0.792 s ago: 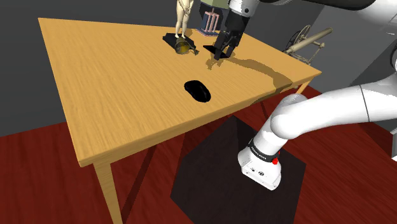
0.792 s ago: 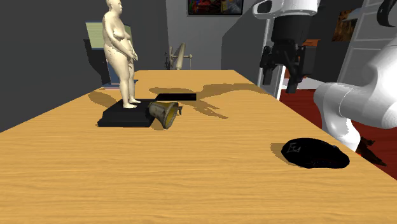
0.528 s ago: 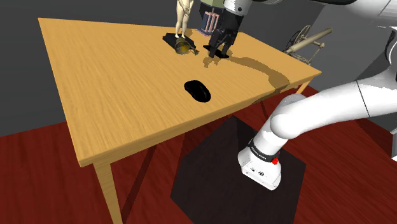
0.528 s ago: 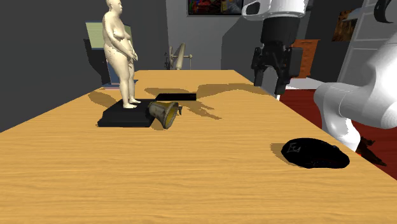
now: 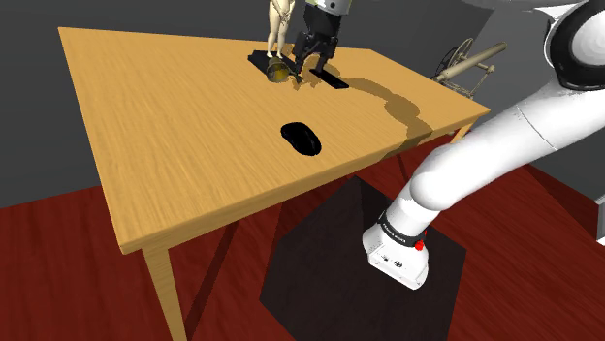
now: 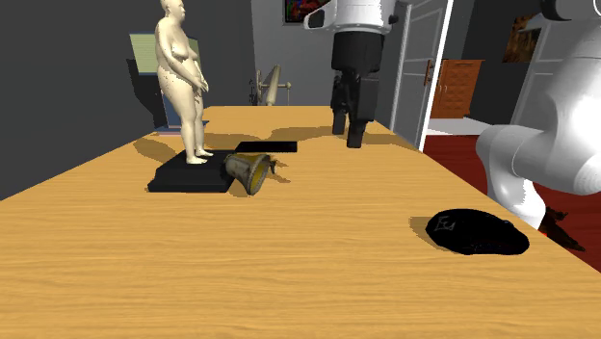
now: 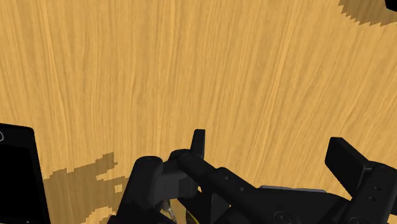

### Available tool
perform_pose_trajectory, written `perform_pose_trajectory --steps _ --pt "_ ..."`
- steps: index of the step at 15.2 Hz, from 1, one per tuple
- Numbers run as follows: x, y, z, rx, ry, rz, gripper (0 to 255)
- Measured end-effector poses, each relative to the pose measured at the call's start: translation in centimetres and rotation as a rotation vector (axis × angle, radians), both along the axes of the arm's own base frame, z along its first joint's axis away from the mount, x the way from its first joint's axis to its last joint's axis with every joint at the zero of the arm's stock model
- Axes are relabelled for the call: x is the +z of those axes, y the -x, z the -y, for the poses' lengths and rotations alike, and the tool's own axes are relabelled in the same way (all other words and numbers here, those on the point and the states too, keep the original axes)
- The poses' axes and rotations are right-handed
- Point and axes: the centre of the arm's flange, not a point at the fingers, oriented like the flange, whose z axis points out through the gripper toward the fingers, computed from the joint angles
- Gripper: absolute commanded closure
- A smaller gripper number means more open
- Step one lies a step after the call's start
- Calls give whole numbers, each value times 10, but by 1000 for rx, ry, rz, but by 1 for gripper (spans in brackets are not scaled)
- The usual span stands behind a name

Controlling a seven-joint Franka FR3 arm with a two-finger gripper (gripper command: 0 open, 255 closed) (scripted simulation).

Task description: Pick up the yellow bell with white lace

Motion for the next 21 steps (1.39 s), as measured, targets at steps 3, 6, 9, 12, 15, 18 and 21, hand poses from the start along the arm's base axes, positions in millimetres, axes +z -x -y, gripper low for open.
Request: perform_pose_trajectory --steps 3,6,9,12,15,18,21 --pt "-1 -37 8 -35 -4 10 0" --pt "-7 -73 19 -69 -8 18 0" --pt "-7 -110 35 -104 -12 28 0" --pt "-7 -148 51 -139 -16 36 0" --pt "-13 -175 63 -169 -19 43 0" --pt "-26 -180 66 -174 -19 45 0" --pt "-42 -181 66 -174 -19 45 0"
